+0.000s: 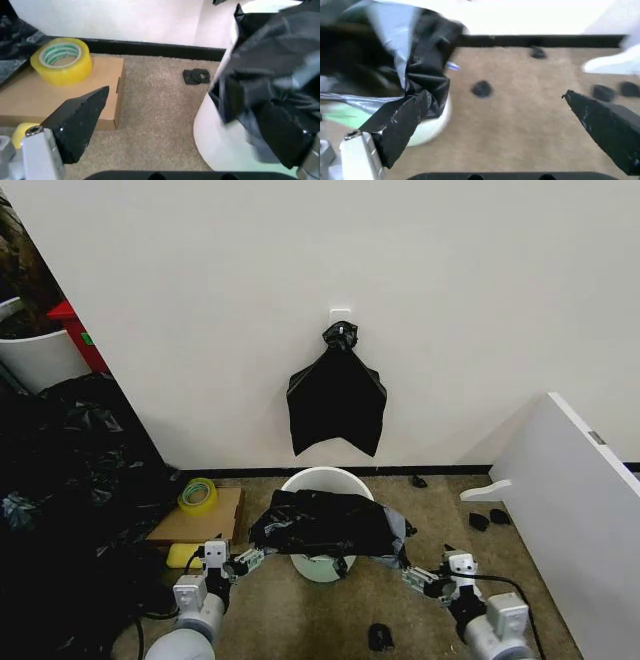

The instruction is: Place the garbage bag over the trash bin.

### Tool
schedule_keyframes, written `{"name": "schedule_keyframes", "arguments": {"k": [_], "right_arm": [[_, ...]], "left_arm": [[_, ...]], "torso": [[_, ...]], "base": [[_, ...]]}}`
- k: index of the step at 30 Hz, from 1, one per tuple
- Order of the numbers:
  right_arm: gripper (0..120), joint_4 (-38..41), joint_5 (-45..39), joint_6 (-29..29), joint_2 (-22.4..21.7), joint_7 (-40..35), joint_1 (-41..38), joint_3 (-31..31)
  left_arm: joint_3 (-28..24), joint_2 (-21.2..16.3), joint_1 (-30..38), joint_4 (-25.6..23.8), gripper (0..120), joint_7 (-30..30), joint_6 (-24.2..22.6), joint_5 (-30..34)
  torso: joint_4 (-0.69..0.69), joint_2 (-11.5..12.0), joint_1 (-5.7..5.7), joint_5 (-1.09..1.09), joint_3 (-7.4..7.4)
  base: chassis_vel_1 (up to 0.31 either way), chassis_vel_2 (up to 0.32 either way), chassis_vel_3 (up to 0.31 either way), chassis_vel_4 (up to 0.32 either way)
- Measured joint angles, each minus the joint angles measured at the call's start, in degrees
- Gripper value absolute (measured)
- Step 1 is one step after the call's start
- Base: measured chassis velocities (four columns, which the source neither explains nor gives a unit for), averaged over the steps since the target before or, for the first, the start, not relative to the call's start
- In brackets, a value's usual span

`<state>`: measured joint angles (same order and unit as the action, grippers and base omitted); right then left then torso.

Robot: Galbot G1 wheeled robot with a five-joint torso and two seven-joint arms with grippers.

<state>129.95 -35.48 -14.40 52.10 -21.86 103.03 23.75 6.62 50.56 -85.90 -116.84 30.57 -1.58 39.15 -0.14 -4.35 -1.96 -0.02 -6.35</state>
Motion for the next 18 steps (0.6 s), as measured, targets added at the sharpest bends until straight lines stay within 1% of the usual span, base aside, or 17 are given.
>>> {"name": "schedule_keyframes", "arguments": {"k": [5, 7, 9, 11, 12, 15, 18], "right_arm": [[100, -1.1, 1.0, -2.8, 0.1, -2.4, 0.2, 1.3], [100, -1.2, 2.8, -4.9, 0.2, -3.8, 0.4, 1.3], [100, -0.9, 2.8, -5.9, 0.2, -4.5, 0.4, 1.4], [100, 0.5, 1.0, -7.4, 0.0, -5.3, 0.6, 2.2], [100, 0.5, 1.0, -7.4, 0.0, -5.3, 0.6, 2.2], [100, 2.8, -2.4, -8.0, -0.6, -4.3, 1.6, 3.7], [100, 4.4, -2.1, -6.8, -0.5, -2.4, 2.2, 3.0]], "left_arm": [[0.0, 0.0, 0.0, 0.2, 99, 0.0, 0.0, 0.1], [0.0, -0.1, 0.1, 0.2, 99, 0.0, -0.1, 0.2], [0.0, -0.1, 0.1, 0.2, 99, 0.0, -0.1, 0.2], [0.1, -0.2, 0.1, 0.2, 99, 0.1, -0.1, 0.3], [0.1, -0.2, 0.1, 0.2, 99, 0.1, -0.1, 0.3], [0.2, -0.2, -0.2, 0.1, 99, 0.2, -0.1, 0.4], [0.3, -0.3, -0.8, -1.0, 99, 0.3, -0.2, 0.4]], "torso": [[0.00, 0.0, 0.00, 0.00, 0.00], [-0.01, 0.0, 0.00, 0.00, 0.00], [-0.01, 0.0, 0.00, 0.00, 0.00], [-0.01, 0.0, 0.00, -0.02, 0.00], [-0.01, 0.0, 0.00, -0.02, 0.00], [-0.01, 0.0, 0.00, -0.03, 0.00], [-0.01, 0.0, 0.00, -0.03, 0.00]], "base": [[0.000, 0.000, 0.000, 0.000], [0.000, 0.000, 0.000, 0.000], [0.000, 0.000, 0.000, 0.000], [0.000, 0.000, 0.000, 0.000], [0.000, 0.000, 0.000, 0.000], [0.000, 0.000, 0.000, 0.000], [0.000, 0.000, 0.000, 0.000]]}}
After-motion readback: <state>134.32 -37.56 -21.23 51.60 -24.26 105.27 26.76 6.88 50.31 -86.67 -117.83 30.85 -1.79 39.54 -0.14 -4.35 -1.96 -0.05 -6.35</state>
